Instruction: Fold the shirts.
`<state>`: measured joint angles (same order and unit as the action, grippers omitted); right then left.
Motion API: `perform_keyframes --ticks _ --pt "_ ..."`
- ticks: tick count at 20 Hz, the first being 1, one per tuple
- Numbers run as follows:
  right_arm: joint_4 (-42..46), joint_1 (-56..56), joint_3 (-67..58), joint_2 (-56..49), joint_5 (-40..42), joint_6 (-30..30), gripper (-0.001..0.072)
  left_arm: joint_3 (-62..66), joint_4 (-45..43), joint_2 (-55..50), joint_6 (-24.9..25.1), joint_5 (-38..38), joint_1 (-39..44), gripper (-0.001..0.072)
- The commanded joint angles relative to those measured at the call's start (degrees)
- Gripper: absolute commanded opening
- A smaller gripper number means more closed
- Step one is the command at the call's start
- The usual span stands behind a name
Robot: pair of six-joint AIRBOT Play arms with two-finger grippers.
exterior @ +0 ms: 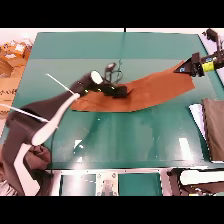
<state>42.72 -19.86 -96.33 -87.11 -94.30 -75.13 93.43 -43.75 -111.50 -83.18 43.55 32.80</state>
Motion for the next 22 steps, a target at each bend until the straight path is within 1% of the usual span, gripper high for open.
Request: perform_keyframes --ticks 1,4,5,6,7,9,10,12,14,16,18,20,22 --pt "-2.78 1.42 -0.04 3.65 -0.59 -2.27 0.0016 0.37 9.73 -4.81 1.81 -7.58 4.11 0.0027" --pt "-2.82 3.04 0.66 3.63 1.31 -2.23 0.0015 0.57 11.08 -5.81 1.81 -8.61 4.15 0.0028" --pt "-2.8 3.28 0.92 3.61 2.43 -2.21 0.0015 0.76 11.45 -5.79 1.81 -7.74 3.76 0.0028" --pt "-2.8 3.37 1.03 3.58 3.43 -2.23 0.0015 1.46 11.28 -5.77 2.16 -5.14 2.89 0.0028" --pt "-2.91 3.34 1.03 3.58 3.85 -2.23 0.0015 2.56 11.15 -5.66 3.04 -1.33 1.66 0.0027" --pt "-3.13 3.37 1.03 3.61 3.85 -2.27 0.0015 5.57 10.32 -4.96 5.46 8.68 -2.25 0.0027" --pt "-3.56 3.5 1.03 3.61 3.85 -2.32 0.0015 7.91 8.94 -4.61 5.64 13.92 -4.68 0.0027" --pt "-4.61 5.07 1.03 3.61 3.89 -2.6 0.0015 13.31 3.54 -3.63 5.27 22.53 -9.51 0.0026" --pt "-4.81 8.98 1.03 3.58 5.57 -4.68 0.0015 19.93 -6.38 -2.6 2.56 30.25 -13.99 0.0026" --pt "-4.81 14.86 1.05 3.56 10.47 -6.82 0.0015 27.17 -16.85 -2.25 2.25 39.15 -18.05 0.0026" --pt "-4.81 22.25 1.03 3.06 16.96 -8.98 0.0015 28.17 -24.37 0.09 2.99 43.76 -22.16 0.0027" --pt "-4.81 30.18 1.03 1.27 25.62 -10.27 0.0015 28.06 -28.92 1.77 4.24 46.27 -25.86 0.0028" --pt "-4.81 38.25 1.03 -2.32 34.8 -10.97 0.0016 28.0 -29.27 2.47 5.03 48.28 -29.16 0.0028"
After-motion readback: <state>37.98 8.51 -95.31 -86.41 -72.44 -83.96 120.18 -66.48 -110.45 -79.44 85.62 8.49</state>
